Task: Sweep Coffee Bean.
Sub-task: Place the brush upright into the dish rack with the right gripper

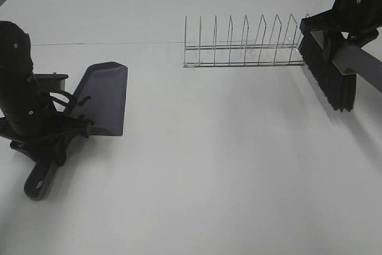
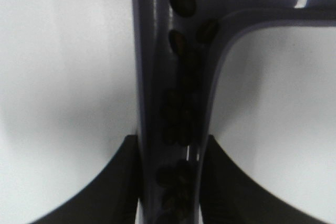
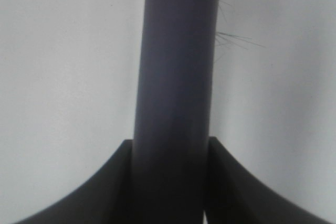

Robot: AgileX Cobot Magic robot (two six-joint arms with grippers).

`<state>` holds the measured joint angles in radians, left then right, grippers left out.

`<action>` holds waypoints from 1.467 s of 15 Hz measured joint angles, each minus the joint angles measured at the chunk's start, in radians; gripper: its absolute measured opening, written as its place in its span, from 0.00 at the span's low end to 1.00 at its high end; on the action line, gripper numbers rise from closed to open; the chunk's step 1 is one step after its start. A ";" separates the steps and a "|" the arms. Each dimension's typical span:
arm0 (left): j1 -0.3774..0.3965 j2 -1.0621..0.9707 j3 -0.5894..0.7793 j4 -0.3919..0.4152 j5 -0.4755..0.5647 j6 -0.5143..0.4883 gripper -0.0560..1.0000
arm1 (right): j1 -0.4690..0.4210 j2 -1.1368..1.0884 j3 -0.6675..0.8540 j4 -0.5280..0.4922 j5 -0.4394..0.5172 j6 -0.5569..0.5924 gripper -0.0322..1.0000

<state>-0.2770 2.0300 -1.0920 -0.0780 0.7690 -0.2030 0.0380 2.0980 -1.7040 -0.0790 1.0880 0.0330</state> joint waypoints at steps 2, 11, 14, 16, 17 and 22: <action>0.000 0.000 0.000 0.000 -0.001 0.000 0.30 | 0.000 0.014 0.000 -0.001 -0.024 0.000 0.30; 0.000 0.000 0.000 -0.001 -0.001 0.000 0.30 | 0.000 0.236 -0.279 -0.033 -0.015 -0.002 0.30; 0.000 0.000 0.000 -0.001 -0.001 0.000 0.30 | 0.000 0.320 -0.419 -0.037 -0.004 -0.002 0.30; 0.000 0.000 0.000 -0.001 -0.001 0.000 0.30 | 0.000 0.374 -0.498 -0.040 0.001 -0.002 0.30; 0.000 0.000 0.000 -0.001 -0.001 0.000 0.30 | 0.000 0.389 -0.519 -0.040 0.003 -0.002 0.30; 0.000 0.000 0.000 -0.001 -0.001 0.000 0.30 | 0.000 0.397 -0.544 -0.057 0.028 0.020 0.75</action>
<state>-0.2770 2.0300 -1.0920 -0.0790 0.7680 -0.2030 0.0380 2.4950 -2.2480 -0.1360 1.1160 0.0530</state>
